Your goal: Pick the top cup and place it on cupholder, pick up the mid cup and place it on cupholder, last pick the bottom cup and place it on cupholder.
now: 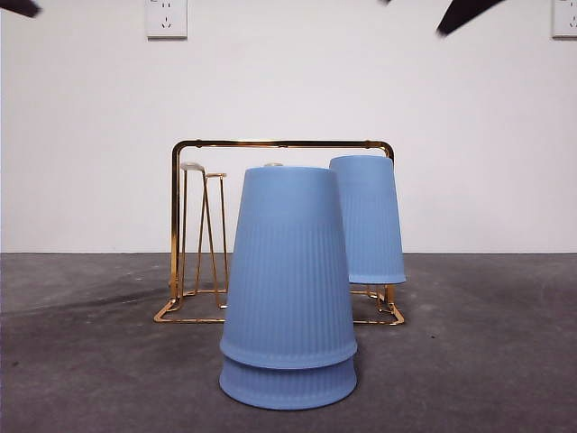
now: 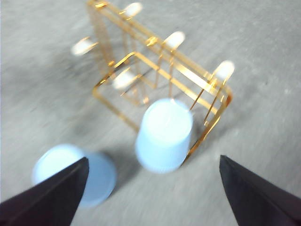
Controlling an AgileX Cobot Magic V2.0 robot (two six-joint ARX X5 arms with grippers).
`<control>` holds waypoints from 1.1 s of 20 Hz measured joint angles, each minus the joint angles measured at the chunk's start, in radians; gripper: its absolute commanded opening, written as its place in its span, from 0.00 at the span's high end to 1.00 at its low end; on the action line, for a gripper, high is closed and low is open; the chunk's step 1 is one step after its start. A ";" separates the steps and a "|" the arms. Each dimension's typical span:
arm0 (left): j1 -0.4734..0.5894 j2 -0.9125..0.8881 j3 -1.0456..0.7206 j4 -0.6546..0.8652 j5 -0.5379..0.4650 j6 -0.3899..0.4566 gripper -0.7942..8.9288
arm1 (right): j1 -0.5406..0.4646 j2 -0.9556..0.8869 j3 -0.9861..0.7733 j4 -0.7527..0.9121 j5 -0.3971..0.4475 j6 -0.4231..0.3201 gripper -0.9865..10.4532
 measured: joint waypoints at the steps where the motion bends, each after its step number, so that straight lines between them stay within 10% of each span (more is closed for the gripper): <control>1: -0.035 0.039 0.027 0.002 -0.024 0.000 0.39 | 0.009 -0.029 0.000 -0.031 0.000 0.002 0.53; 11: -0.386 0.446 0.215 0.041 -0.298 0.031 0.40 | 0.071 -0.322 -0.326 -0.038 0.001 0.114 0.53; 22: -0.470 0.692 0.217 0.105 -0.387 0.054 0.40 | 0.071 -0.518 -0.481 -0.018 0.002 0.207 0.53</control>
